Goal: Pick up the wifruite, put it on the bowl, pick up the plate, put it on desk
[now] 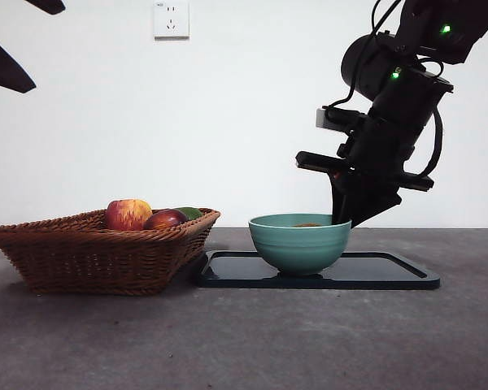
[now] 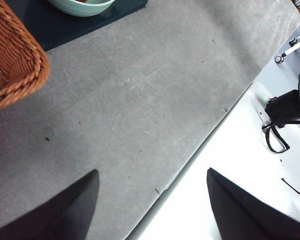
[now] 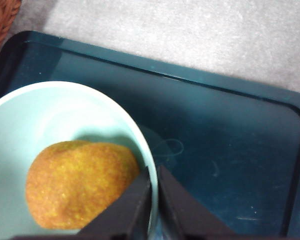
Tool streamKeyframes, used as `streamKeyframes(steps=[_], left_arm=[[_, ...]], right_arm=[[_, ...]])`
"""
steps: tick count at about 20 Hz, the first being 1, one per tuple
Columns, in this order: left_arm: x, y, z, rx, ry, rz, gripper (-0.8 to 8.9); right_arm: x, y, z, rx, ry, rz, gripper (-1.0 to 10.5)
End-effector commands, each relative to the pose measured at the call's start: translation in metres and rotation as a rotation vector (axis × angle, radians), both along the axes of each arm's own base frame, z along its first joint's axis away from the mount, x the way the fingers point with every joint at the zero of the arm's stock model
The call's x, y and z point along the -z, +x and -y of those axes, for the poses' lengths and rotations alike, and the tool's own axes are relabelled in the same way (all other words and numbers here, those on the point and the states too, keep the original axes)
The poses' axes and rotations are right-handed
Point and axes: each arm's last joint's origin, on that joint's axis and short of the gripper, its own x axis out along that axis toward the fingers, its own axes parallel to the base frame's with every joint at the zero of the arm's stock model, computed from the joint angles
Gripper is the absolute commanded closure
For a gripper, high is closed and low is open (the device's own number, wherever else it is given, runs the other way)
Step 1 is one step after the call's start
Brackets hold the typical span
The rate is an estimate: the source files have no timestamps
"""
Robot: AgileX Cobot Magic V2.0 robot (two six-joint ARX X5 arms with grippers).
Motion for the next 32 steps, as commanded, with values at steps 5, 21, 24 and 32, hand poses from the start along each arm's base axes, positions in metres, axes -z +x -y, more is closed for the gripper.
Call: streamKeyframes(steps=[5, 21, 24, 32], left_arm=[[-0.002, 0.001, 0.001, 0.021, -0.003, 0.019, 4.7], [-0.003, 0.002, 0.002, 0.021, -0.009, 0.032, 4.7], [-0.003, 0.002, 0.002, 0.021, -0.011, 0.038, 4.7], [-0.003, 0.002, 0.002, 0.022, -0.012, 0.041, 4.7]], right_arm=[[0.007, 0.006, -0.004, -0.018, -0.011, -0.014, 7.8], [-0.145, -0.098, 0.033, -0.137, 0.116, 0.223, 7.5], [-0.158, -0.126, 0.043, -0.173, 0.111, 0.198, 7.5], [-0.162, -0.177, 0.06, -0.286, 0.135, 0.125, 7.5]])
